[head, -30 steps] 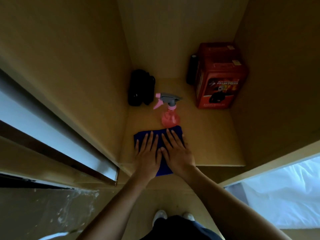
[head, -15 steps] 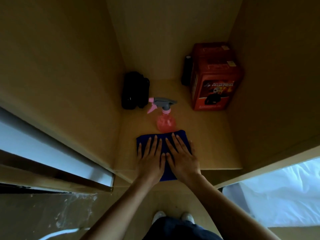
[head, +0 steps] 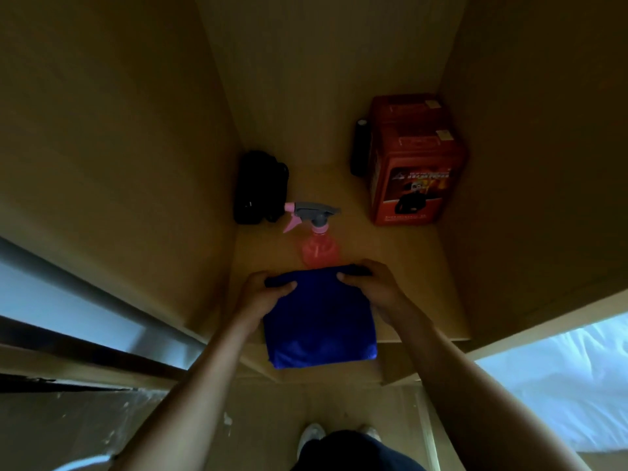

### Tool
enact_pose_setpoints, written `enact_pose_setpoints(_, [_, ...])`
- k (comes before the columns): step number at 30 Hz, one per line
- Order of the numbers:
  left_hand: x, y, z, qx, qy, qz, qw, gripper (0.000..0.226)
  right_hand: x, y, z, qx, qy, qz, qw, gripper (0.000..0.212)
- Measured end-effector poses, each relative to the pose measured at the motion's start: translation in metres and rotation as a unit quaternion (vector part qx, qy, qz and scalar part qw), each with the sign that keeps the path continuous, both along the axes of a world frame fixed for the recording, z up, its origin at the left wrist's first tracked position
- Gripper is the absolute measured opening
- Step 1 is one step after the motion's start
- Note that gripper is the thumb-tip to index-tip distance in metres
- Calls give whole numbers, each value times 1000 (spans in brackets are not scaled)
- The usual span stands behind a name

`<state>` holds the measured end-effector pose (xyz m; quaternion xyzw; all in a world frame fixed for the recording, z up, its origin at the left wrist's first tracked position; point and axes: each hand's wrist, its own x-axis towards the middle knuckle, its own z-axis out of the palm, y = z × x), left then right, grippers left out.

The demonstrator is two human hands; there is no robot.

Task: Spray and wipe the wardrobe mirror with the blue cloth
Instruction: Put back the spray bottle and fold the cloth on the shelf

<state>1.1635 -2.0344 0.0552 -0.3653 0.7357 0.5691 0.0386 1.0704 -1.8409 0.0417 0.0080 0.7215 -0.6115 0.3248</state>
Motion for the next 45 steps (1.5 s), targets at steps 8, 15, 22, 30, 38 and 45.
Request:
enact_pose_setpoints(8, [37, 14, 17, 187, 142, -2, 972, 21, 31, 37, 25, -80, 36, 52, 995, 21])
enact_pose_setpoints(15, [21, 41, 36, 152, 173, -80, 970, 18, 38, 78, 46, -62, -11, -27, 998, 49])
enact_pose_setpoints(22, [-29, 87, 44, 219, 188, -92, 953, 26, 5, 114, 70, 18, 132, -102, 986, 50])
enact_pose_setpoints(30, [-94, 119, 19, -75, 273, -137, 949, 37, -38, 82, 48, 294, 368, -135, 872, 55])
enact_pose_setpoints(38, [-96, 143, -44, -433, 141, -360, 814, 53, -43, 71, -8, 444, 402, 100, 795, 58])
enact_pose_setpoints(45, [-94, 143, -67, -499, 81, -370, 780, 54, -39, 84, -34, 475, 376, 126, 786, 72])
